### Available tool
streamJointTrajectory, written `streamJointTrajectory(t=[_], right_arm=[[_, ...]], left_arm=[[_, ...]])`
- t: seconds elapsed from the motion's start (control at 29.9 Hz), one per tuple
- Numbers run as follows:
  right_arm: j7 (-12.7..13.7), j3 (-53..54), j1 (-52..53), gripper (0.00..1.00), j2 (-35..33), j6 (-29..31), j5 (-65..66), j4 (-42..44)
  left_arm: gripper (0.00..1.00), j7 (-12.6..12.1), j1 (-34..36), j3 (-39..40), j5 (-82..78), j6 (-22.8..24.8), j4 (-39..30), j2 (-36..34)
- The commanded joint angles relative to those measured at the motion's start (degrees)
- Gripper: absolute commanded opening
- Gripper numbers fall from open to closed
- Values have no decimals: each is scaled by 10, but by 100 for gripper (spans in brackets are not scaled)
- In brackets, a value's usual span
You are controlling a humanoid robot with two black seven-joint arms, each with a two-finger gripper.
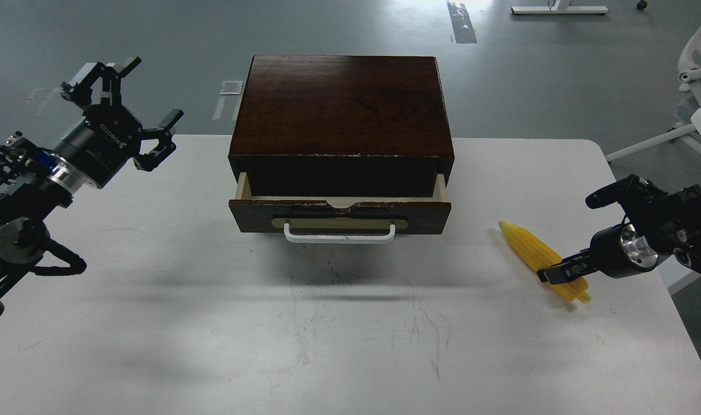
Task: Put corn in drawer with both arms
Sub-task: 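Lift the corn and carry it over the open drawer with the right gripper, then lower the corn into the drawer and open the right gripper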
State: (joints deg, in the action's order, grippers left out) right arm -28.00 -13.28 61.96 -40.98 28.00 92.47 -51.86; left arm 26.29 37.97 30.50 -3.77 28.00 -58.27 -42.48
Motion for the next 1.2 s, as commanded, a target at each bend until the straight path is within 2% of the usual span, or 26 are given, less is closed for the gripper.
streamJointTrajectory(t=[0.0,0.07,0.2,0.4,0.54,0.64,0.87,1.17], right_arm=[[0,2,28,0,-11,0,-2,-12],[0,4,54,0,-22,0,-4,-26],[0,7,173,0,-47,0,-13,-66],[0,0,299,0,-43,0,-13,-115],[0,-26,371,0,15,0,-12,-140],[0,-72,424,0,88,0,-11,-144],[0,-131,448,0,236,-8,-5,-139],[0,-175,450,0,314,-35,-1,-127]], left_arm=[[99,0,0,0,0,0,0,0],[99,0,0,2,0,0,0,0],[99,-1,0,8,0,0,0,0],[99,-1,0,9,0,0,0,0],[99,-1,0,9,0,0,-1,1],[99,-1,0,9,0,0,-1,0],[99,-1,1,13,0,0,-1,-1],[99,-1,1,14,0,0,-1,-2]])
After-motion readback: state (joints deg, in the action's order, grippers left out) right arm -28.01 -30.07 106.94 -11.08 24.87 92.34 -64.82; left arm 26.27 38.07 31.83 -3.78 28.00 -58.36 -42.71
